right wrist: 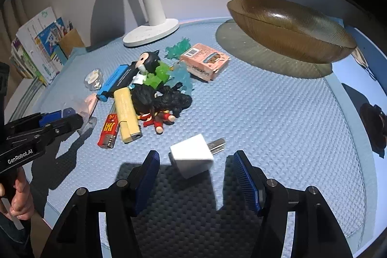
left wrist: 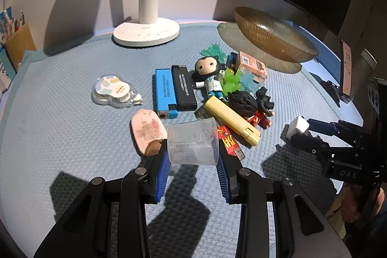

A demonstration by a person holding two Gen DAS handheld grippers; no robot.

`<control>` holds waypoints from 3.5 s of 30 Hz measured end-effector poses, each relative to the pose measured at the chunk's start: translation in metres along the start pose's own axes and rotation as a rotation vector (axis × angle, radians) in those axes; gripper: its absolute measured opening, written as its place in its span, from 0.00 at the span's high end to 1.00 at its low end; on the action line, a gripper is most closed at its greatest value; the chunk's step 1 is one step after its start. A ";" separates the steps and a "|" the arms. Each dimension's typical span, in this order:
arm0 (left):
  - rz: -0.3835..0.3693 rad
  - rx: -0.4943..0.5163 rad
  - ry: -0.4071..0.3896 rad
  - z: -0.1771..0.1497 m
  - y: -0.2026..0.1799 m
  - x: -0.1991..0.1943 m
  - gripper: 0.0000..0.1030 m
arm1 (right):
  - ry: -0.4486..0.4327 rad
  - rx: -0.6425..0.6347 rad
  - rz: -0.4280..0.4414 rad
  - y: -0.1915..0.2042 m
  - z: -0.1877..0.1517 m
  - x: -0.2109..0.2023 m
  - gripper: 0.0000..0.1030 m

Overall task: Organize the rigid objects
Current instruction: 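Carry cup and plug to the amber bowl and release both, then grasp the pink eraser with left tool while right tool grasps yellow glue stick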

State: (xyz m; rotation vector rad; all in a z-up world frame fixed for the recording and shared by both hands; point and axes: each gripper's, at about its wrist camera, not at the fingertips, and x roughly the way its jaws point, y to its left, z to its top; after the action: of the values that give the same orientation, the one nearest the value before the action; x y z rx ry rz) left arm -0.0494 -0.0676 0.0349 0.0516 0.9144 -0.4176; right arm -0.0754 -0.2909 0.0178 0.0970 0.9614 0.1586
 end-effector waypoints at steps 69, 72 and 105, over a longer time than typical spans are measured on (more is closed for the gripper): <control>0.281 -0.130 -0.204 0.068 0.007 -0.056 0.23 | -0.114 0.096 -0.040 -0.049 0.086 -0.067 0.47; 0.324 -0.156 -0.192 0.046 0.016 -0.061 0.23 | -0.056 0.086 0.011 -0.029 0.071 -0.045 0.47; 0.066 -0.181 0.023 -0.002 0.044 0.007 0.37 | 0.134 -0.031 0.188 0.056 0.033 0.033 0.60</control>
State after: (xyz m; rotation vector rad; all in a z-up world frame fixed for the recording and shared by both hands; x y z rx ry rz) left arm -0.0305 -0.0288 0.0225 -0.0790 0.9672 -0.2722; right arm -0.0350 -0.2300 0.0178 0.1499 1.0831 0.3561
